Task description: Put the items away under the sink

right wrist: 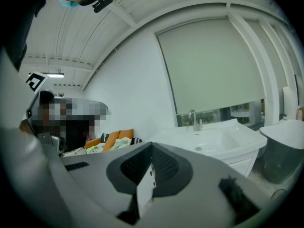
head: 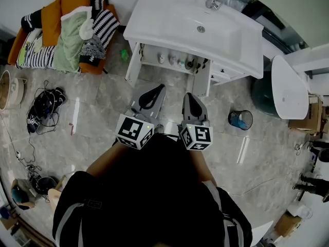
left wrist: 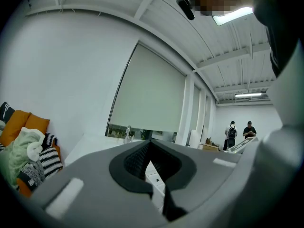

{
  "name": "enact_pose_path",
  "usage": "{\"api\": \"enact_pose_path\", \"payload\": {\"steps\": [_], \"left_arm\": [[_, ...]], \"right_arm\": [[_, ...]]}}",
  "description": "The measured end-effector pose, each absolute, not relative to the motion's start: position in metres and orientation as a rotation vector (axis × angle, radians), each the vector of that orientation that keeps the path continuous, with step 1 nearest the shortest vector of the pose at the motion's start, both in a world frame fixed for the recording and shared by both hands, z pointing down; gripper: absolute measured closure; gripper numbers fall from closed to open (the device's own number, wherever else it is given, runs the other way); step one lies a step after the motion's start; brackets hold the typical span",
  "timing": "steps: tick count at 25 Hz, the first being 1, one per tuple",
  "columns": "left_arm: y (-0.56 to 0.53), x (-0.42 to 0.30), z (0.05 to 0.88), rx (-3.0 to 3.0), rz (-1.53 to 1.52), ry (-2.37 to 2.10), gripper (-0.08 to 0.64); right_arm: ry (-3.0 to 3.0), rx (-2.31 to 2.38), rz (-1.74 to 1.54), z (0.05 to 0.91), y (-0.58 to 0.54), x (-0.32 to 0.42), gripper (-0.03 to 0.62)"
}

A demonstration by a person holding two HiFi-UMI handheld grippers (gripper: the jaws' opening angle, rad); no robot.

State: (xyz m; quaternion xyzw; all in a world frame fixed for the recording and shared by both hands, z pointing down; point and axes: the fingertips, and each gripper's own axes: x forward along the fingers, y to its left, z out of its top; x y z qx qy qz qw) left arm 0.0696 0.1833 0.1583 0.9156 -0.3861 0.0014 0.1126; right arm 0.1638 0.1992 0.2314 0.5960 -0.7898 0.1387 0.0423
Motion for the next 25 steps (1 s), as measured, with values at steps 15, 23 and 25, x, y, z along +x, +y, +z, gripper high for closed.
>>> {"api": "enact_pose_path", "payload": {"steps": [15,23,25], "left_arm": [[0.174,0.074,0.159,2.677,0.008,-1.136,0.554],[0.172,0.072,0.161,2.672,0.016,-1.146,0.554],[0.172,0.072,0.16,2.674,0.017,-1.145,0.554]], "right_arm": [[-2.422,1.815,0.393,0.227,0.193,0.166,0.577],[-2.413,1.825,0.353,0.225,0.19,0.168,0.578],[-2.41,1.822,0.35,0.225,0.19,0.168,0.578]]}}
